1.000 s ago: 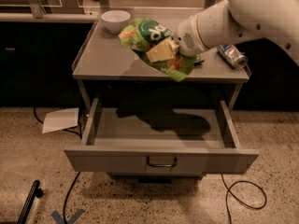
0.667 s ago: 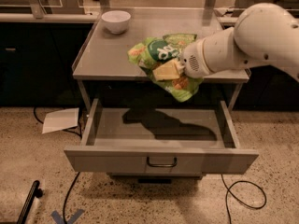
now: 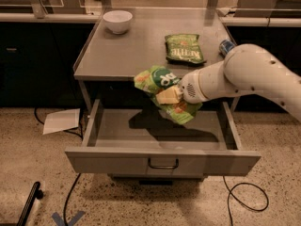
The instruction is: Place green rice chip bag into top drawer
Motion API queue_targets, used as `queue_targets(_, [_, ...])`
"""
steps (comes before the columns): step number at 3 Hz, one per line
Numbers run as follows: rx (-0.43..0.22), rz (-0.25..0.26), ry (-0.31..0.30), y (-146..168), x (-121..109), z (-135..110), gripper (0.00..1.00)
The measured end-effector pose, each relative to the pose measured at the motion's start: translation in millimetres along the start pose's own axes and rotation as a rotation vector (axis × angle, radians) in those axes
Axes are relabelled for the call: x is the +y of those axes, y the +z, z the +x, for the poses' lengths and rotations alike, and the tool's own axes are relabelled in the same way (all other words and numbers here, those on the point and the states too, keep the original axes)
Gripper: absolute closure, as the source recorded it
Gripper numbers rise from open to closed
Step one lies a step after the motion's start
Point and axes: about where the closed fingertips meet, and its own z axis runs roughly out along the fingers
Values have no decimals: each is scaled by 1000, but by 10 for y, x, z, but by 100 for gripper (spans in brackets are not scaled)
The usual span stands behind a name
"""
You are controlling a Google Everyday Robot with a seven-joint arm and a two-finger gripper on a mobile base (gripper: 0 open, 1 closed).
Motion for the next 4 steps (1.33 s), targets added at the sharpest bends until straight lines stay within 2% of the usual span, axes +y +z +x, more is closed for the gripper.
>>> queue_targets(1, [58,-22,41,317,-108,255,100])
queue_targets(4, [129,-41,94,554,-176,511,100])
